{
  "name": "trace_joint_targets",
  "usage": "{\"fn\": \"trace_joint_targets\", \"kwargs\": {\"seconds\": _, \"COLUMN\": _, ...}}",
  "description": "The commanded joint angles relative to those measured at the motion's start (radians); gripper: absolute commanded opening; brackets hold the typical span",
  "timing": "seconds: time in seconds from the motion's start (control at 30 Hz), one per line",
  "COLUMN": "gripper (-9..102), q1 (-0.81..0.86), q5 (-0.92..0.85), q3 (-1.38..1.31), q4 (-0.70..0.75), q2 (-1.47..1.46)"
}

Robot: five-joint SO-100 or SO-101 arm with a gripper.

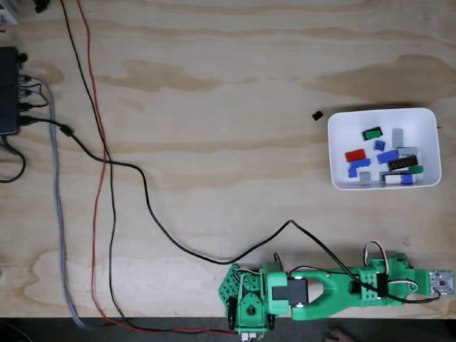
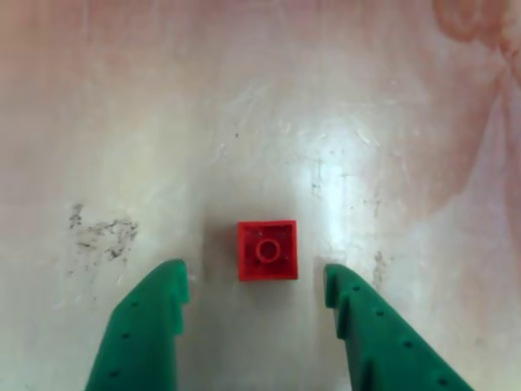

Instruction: Put all lego bricks in the bin.

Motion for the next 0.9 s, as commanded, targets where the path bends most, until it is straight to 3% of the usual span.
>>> {"fn": "trace_joint_targets", "kwargs": {"seconds": 0.0, "gripper": 16, "q1": -0.051, "q5": 0.006, "q3": -0.038, "q4": -0.06, "q2": 0.018}}
{"fn": "trace_joint_targets", "kwargs": {"seconds": 0.57, "gripper": 16, "q1": -0.015, "q5": -0.104, "q3": 0.055, "q4": -0.242, "q2": 0.002}}
{"fn": "trace_joint_targets", "kwargs": {"seconds": 0.87, "gripper": 15, "q1": 0.025, "q5": -0.199, "q3": 0.049, "q4": -0.229, "q2": 0.02}}
